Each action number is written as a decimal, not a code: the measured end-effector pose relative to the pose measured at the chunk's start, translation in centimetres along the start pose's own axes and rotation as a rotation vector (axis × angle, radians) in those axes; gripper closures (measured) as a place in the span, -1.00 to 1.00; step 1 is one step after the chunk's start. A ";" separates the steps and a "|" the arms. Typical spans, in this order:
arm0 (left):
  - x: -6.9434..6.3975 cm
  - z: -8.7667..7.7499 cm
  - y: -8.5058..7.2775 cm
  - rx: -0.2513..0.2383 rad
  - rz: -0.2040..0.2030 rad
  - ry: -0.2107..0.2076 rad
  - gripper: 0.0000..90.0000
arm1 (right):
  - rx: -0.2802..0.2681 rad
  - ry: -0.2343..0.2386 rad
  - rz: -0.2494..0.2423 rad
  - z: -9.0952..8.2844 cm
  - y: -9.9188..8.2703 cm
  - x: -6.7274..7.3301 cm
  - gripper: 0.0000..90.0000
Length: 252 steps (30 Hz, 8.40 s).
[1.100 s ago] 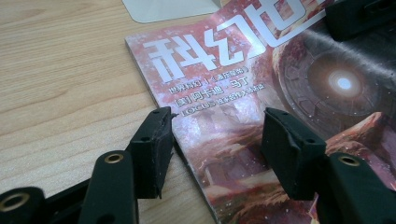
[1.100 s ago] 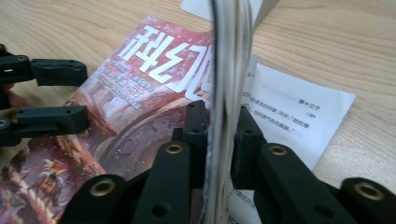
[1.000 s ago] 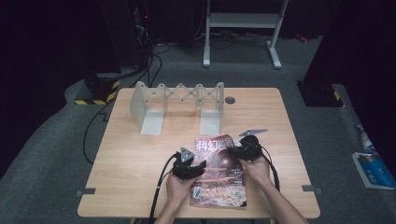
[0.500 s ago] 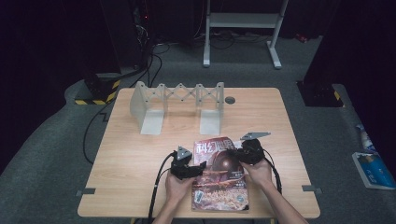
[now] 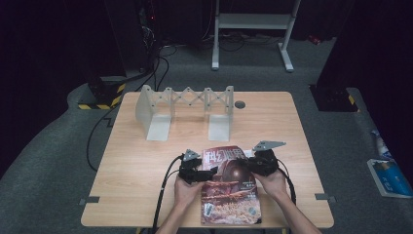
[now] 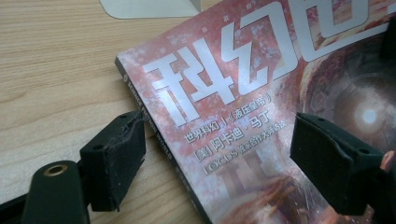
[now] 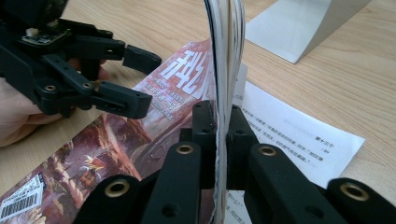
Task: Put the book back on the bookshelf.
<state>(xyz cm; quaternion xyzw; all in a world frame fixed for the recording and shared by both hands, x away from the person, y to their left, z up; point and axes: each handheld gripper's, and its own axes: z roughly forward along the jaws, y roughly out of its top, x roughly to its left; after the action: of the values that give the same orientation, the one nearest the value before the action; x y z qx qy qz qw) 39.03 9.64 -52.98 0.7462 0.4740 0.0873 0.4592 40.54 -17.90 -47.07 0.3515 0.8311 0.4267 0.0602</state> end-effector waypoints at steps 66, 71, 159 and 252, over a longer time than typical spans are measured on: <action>1.4 -0.1 0.4 0.001 -0.116 -0.058 0.48 | 0.024 -0.278 0.183 -1.5 -4.8 -3.9 0.75; 1.5 -0.1 0.4 0.004 -0.115 -0.058 0.47 | 0.070 -0.311 0.173 -0.5 -4.8 -4.0 0.86; -2.8 -3.1 5.3 0.049 -0.080 -0.269 0.86 | -0.068 -0.410 0.049 -1.5 -7.7 -3.7 0.09; -6.4 -11.6 16.5 0.122 0.226 -0.224 0.86 | -0.097 -0.424 0.051 -0.9 -8.3 -3.8 -0.06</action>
<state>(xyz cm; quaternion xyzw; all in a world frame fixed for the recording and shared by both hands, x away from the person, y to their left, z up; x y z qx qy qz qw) 39.46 9.47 -31.83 0.8264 0.3371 0.0258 0.4503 38.53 -24.14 -53.48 0.4511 0.7692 0.3840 0.2396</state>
